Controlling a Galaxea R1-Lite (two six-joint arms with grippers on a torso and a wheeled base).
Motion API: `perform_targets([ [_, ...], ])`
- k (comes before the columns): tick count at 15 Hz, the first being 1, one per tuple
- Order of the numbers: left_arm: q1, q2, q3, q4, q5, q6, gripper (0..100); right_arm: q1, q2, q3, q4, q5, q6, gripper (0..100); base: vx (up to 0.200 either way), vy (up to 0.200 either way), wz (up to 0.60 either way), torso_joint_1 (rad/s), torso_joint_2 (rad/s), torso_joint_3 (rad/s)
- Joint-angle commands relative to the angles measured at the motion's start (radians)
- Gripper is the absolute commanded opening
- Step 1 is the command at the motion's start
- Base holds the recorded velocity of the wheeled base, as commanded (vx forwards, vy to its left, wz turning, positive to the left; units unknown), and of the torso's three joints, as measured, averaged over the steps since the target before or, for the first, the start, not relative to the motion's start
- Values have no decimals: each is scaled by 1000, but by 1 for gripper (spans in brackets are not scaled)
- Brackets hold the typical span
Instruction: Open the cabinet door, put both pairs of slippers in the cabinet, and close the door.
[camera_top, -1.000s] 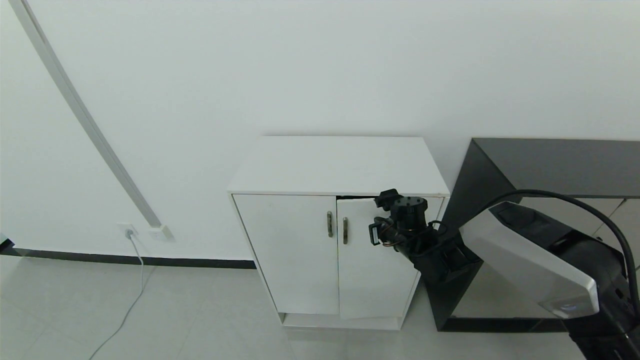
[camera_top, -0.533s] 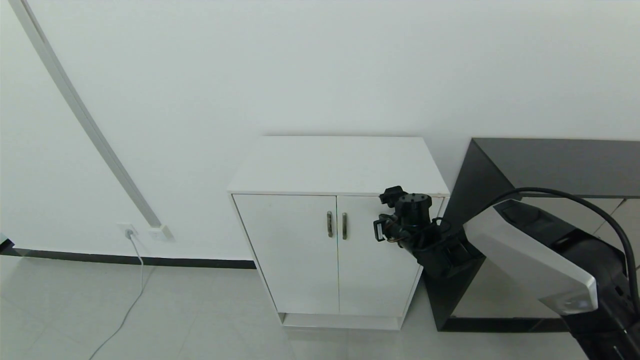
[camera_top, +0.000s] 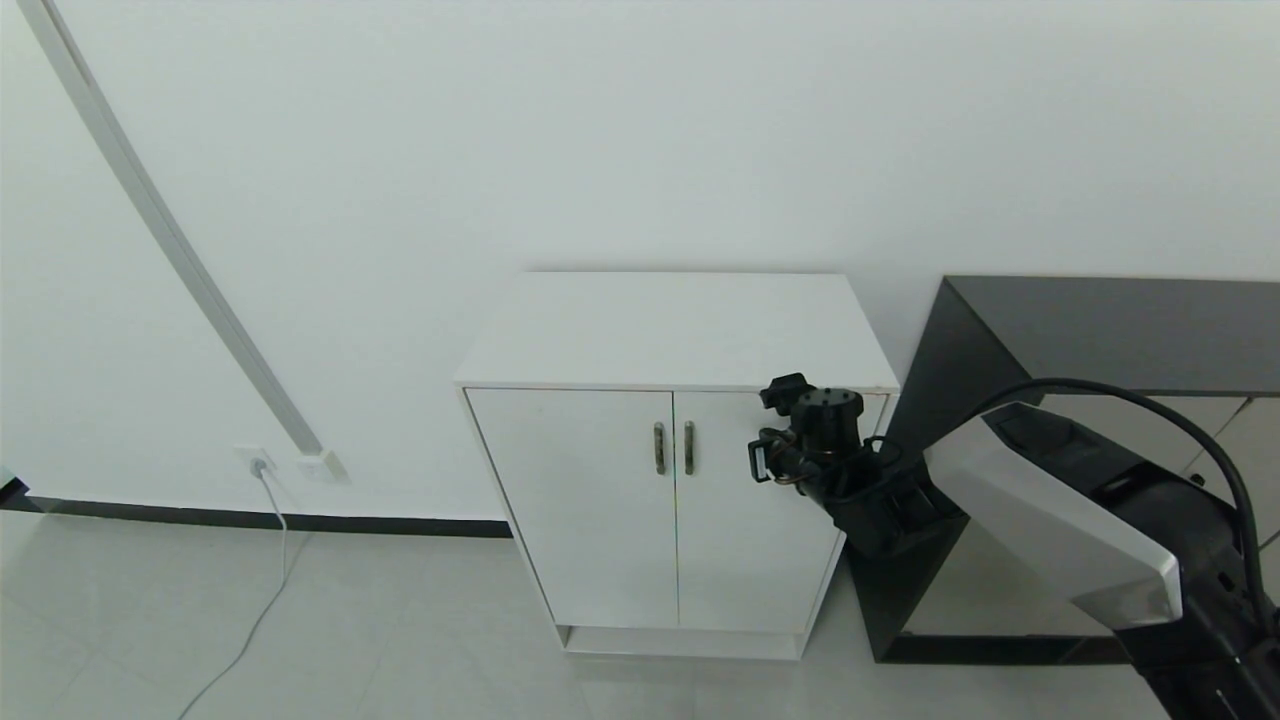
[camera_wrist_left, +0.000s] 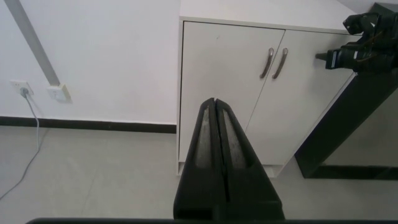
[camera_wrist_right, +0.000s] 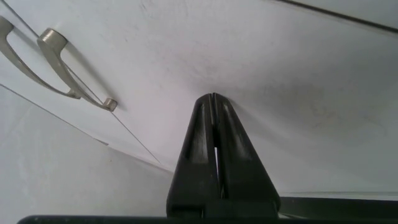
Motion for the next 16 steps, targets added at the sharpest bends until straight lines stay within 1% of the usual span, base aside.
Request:
perform_targets([
  [1,0,1,0,0,0,0,0,2,-14,21,-2,-4,0,0,0,0,0,0,0,0],
  [3,0,1,0,0,0,0,0,5,-60,96,-24,-2,0,0,0,0,0,0,0,0],
  [5,0,1,0,0,0,0,0,5,-110,211,-114,-4,-1,0,0,0,0,0,0,0],
  [6,0,1,0,0,0,0,0,5,-110,211,-114,-4,-1,0,0,0,0,0,0,0],
  [8,0,1,0,0,0,0,0,-3,-219,402,-205,-2,0,0,0,0,0,0,0,0],
  [10,0,1,0,0,1,-2,0,-9,-351,622,-309,-4,10,0,0,0,0,0,0,0],
  [11,0,1,0,0,0,-2,0,-18,-405,708,-352,-5,7,0,0,0,0,0,0,0],
  [13,0,1,0,0,0,0,0,-52,-540,853,-378,-7,3,0,0,0,0,0,0,0],
  [15,0,1,0,0,1,0,0,-84,-630,941,-378,-7,2,0,0,0,0,0,0,0],
  [16,0,1,0,0,0,0,0,-109,-695,1011,-378,-8,2,0,0,0,0,0,0,0],
])
